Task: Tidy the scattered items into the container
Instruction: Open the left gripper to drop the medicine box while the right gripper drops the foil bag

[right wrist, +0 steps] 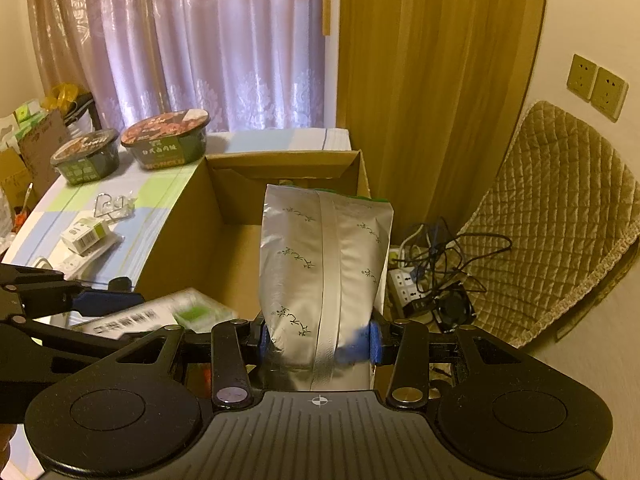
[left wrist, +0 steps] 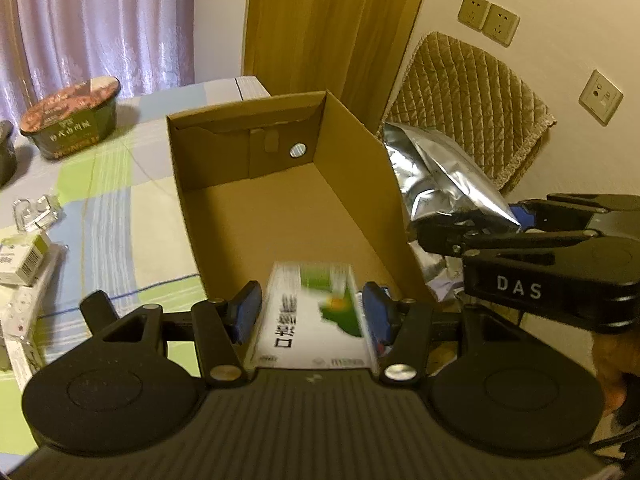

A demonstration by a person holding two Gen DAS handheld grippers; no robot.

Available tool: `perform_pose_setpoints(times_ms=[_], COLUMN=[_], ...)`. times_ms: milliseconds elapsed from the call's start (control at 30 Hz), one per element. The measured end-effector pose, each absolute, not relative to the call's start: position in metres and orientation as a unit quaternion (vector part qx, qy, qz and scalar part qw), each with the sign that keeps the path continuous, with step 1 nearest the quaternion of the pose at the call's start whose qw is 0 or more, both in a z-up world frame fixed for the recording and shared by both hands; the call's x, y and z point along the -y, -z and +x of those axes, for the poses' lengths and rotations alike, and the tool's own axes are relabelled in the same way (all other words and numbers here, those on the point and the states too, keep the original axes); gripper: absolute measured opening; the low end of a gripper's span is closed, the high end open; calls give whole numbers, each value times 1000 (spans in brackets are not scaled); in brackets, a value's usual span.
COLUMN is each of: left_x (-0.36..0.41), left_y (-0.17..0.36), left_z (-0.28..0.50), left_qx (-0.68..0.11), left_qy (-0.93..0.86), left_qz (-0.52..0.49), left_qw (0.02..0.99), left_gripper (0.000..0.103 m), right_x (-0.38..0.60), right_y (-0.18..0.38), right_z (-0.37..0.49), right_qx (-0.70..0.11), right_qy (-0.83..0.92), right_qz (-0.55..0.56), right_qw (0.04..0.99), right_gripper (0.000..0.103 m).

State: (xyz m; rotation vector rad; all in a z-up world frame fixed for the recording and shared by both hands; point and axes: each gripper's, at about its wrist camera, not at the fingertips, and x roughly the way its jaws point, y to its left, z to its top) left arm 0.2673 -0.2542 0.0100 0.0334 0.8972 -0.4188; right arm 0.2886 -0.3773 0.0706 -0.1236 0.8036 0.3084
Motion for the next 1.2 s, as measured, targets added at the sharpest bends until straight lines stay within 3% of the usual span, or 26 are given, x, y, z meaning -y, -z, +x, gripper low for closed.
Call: perform_pose_setpoints(times_ms=[1200], left_x=[211], left_y=[-10], left_z=[260], left_qx=[-429], left_qy=[175], left_qz=[-14], left_qw=[886], left_gripper=[50], right_x=[355], right_y=[-59], right_z=[301], right_qx=[-405], right_qy=[-163], right_qz=[-71], right_qw=[897], right_gripper=[46])
